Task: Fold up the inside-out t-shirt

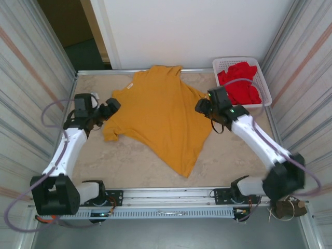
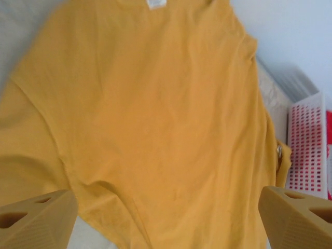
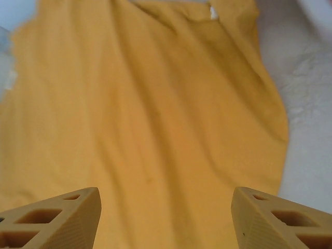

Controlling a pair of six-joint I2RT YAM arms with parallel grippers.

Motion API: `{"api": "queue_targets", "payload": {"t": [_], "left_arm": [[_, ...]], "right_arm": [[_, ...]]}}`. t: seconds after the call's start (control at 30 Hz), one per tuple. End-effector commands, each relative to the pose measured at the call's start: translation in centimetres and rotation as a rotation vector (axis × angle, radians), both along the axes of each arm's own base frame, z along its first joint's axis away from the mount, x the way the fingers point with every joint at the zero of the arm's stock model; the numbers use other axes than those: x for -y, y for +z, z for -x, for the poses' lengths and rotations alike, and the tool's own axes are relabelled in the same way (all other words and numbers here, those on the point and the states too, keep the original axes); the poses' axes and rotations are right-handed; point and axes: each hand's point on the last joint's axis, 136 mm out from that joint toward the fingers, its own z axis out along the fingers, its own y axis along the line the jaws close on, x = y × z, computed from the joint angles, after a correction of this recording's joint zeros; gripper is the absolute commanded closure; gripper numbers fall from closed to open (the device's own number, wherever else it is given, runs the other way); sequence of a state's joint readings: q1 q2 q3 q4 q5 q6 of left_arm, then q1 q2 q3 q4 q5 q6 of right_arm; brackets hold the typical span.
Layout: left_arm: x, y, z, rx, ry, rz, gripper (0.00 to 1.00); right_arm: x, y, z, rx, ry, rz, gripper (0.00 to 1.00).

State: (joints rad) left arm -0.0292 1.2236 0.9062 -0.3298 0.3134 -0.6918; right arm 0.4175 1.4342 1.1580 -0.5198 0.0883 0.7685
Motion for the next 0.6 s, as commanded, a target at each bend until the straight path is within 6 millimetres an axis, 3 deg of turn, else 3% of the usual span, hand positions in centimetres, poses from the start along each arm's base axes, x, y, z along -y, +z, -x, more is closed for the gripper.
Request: {"api": "queue_targets", "payload": {"t": [0.0, 0.13, 0.23, 0.4, 0.57], "left_arm": [[2.1, -3.0, -1.5, -0.057, 0.008, 0.038, 0.09], [3.3, -6.2, -3.2, -0.115, 0.008, 0.015, 0.08], [3.3, -7.9, -4.1, -0.145, 0.026, 0.004, 0.07], [2.9, -10.9, -5.1, -0.229, 0.044, -0.03, 0.07], [2.6, -12.4, -6.4, -0.269, 0.055, -0.044, 0.07]], "right_arm": [[-3.3, -3.6, -3.0, -0.095, 0.136, -0.007, 0.37], [-2.9, -9.0, -6.0, -0.208, 0.065, 0.056, 0.39], [-1.3, -12.0, -6.2, -0.263, -0.025, 0.1, 0.41], [0.9, -16.3, -3.2, -0.384, -0.135, 0.109, 0.41], [1.8, -17.5, 1.6, -0.422, -0.216, 0.071, 0.42]]}}
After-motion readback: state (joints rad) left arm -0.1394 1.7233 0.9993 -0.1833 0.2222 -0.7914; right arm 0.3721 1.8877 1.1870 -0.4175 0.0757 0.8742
